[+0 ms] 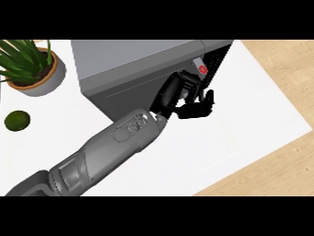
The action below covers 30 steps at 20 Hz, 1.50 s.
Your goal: Pick up the milk, place it into the microwave and close the microwave
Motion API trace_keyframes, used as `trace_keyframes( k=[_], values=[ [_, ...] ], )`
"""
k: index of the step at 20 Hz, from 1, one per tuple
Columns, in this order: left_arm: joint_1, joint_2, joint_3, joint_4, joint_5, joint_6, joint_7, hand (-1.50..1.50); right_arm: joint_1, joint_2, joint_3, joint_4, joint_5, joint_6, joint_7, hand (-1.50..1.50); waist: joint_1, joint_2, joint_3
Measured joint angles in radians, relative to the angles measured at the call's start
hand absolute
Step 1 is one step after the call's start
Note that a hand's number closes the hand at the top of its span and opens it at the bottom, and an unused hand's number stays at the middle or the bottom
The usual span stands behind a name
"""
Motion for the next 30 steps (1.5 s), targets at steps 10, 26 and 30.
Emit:
trace_keyframes(
  k=[10, 26, 30],
  values=[
    [0.007, 0.012, -0.013, -0.015, 0.031, 0.071, -0.022, 1.50, -0.033, -0.055, -0.051, 0.011, -0.030, 0.008, 0.037, -1.50, -0.021, 0.002, 0.001],
    [0.009, 0.020, -0.032, -0.022, 0.064, 0.153, -0.058, 1.50, -0.081, -0.095, -0.093, 0.027, -0.116, 0.027, 0.072, -1.50, -0.039, 0.006, 0.003],
    [0.007, -0.012, -0.012, -0.006, 0.086, 0.204, -0.056, 1.50, -0.087, -0.103, -0.103, 0.030, -0.139, 0.030, 0.081, -1.50, -0.031, 0.004, 0.003]
  ],
)
